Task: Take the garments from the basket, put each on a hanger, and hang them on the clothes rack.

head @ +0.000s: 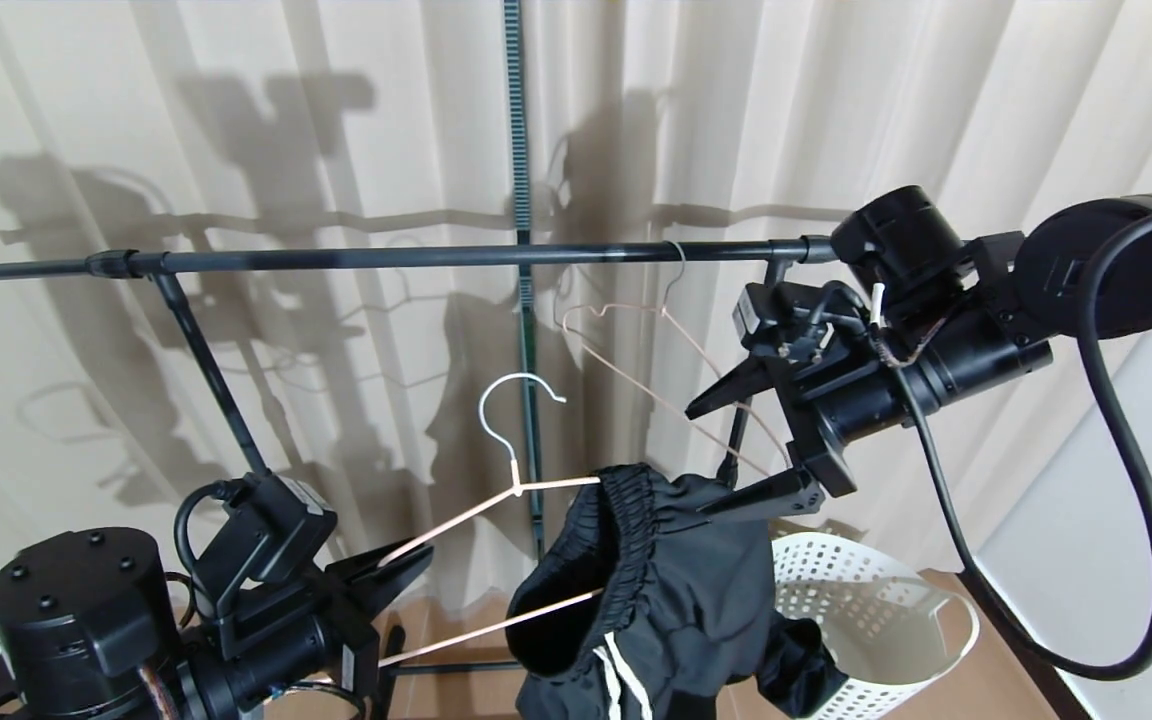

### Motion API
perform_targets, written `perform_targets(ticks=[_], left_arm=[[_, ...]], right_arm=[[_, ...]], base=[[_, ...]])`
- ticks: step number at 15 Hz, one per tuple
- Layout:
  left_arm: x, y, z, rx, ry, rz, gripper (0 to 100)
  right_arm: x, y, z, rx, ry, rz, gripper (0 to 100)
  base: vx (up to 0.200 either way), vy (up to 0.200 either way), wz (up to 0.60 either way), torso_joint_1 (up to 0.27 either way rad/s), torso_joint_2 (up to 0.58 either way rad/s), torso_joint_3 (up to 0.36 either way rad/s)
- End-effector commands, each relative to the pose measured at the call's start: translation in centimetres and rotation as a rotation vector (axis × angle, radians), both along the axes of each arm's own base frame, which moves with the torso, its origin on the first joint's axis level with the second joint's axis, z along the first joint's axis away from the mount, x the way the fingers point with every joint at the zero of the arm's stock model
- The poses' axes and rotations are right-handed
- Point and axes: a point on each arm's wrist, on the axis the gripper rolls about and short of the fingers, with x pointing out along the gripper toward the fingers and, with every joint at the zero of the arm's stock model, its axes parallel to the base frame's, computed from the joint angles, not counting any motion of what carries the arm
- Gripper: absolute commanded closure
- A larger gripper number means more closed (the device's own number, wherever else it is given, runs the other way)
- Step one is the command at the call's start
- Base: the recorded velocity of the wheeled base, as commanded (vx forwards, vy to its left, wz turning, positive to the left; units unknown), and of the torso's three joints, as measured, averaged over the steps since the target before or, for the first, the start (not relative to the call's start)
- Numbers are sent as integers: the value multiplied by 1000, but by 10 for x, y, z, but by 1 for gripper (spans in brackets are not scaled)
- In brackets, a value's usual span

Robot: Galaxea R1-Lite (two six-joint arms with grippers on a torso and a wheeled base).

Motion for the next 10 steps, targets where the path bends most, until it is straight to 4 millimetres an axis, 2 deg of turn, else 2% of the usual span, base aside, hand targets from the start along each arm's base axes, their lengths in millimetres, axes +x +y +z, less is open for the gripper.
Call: perform_targets(ticks=[1, 6, 10], left_arm=[[-1, 0, 0, -1, -2, -3, 100], [-1, -1, 1, -8, -14, -7, 100], [-2, -2, 2, -15, -12, -43, 100]], right_arm=[[9, 7, -16, -23, 34, 2, 0], [22, 12, -25, -58, 34, -17, 0], [37, 28, -34, -78, 18, -13, 0]], base=[[0, 0, 0, 0, 0, 0], [0, 0, 0, 0, 0, 0], [0, 0, 0, 0, 0, 0]])
